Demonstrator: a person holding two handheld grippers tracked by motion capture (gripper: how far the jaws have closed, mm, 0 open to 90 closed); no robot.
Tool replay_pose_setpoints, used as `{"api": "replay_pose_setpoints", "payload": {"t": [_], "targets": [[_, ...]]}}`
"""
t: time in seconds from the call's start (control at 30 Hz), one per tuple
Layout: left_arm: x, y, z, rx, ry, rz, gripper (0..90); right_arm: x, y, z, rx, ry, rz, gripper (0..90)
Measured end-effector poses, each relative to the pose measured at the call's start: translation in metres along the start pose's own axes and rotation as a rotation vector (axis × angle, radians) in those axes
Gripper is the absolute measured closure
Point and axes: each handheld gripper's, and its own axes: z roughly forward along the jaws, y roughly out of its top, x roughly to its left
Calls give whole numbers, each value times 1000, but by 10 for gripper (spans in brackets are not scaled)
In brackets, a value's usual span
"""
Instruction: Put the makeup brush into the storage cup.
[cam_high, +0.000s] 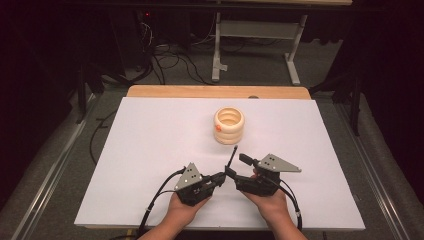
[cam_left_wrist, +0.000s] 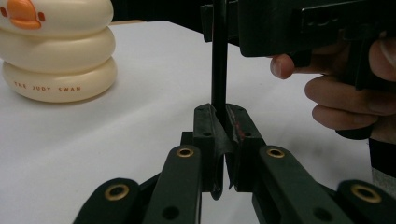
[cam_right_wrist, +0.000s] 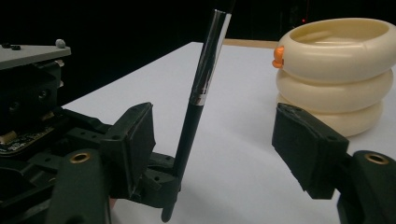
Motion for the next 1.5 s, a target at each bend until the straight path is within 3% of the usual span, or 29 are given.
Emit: {"api": "replay_pose_setpoints", "payload": {"t": [0.33,0.67,1.03,1.5], "targets": [[-3,5,-3,-19,-7,4,834,3,1,2,-12,33,5,393],[-6,5,-4,-14,-12,7,834,2,2,0,-31,70,51,513],[-7,4,-3,-8,-12,9,834,-1,2,-4,-63,80,69,645],[-8,3,-3,-1,-12,11,834,-3,1,-5,-77,98,90,743]]}}
